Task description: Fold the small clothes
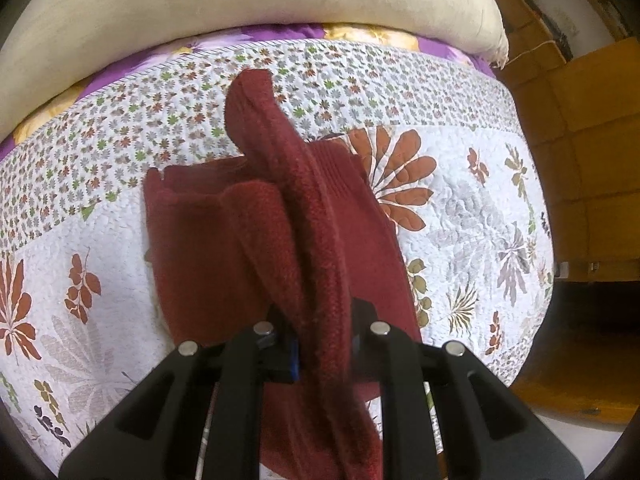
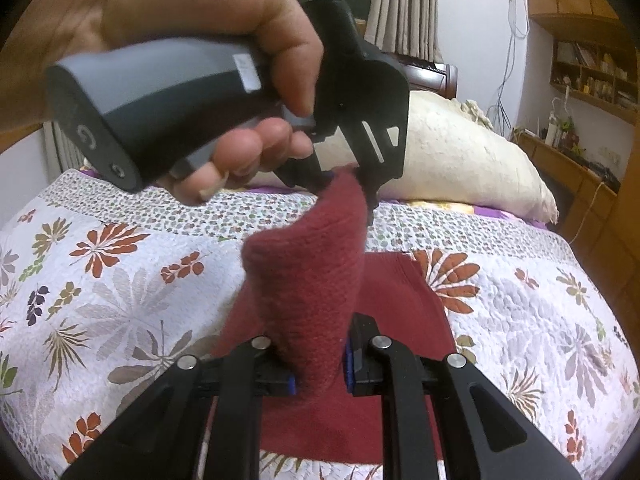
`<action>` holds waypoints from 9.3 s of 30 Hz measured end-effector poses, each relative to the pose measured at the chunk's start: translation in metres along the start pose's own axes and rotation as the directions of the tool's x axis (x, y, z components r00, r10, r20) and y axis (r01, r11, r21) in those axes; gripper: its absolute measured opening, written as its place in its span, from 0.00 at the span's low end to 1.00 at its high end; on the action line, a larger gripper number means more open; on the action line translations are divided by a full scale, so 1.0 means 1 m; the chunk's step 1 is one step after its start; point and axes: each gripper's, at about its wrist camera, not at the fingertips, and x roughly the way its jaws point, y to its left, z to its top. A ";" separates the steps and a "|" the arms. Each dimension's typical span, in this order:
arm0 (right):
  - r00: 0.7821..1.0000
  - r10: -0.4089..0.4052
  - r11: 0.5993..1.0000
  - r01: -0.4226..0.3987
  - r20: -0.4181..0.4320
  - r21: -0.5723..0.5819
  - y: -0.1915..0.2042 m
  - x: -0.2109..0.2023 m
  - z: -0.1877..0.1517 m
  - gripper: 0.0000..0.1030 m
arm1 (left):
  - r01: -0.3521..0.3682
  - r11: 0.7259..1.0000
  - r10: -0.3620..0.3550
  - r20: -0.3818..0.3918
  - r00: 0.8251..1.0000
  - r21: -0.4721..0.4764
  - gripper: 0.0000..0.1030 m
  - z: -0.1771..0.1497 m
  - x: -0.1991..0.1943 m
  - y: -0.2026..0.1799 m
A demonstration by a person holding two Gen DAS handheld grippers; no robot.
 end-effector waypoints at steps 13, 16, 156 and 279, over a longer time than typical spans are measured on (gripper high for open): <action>0.999 0.026 0.993 -0.021 -0.041 0.113 -0.044 0.006 -0.027 0.16 | -0.088 0.996 0.088 -0.042 0.995 0.005 0.13 0.004 0.049 -0.038; 0.998 0.045 0.989 -0.037 -0.051 0.141 -0.052 0.010 -0.033 0.16 | -0.111 0.994 0.110 -0.043 0.993 -0.005 0.13 0.004 0.056 -0.042; 0.659 0.638 0.732 -0.360 -0.398 0.578 -0.194 0.111 -0.078 0.31 | 0.511 0.856 -0.488 0.201 0.849 -0.078 0.88 -0.181 0.058 0.102; 0.566 0.725 0.678 -0.488 -0.392 0.550 -0.017 0.064 -0.117 0.01 | 0.584 0.802 -0.534 0.287 0.795 -0.126 0.79 -0.331 0.033 0.187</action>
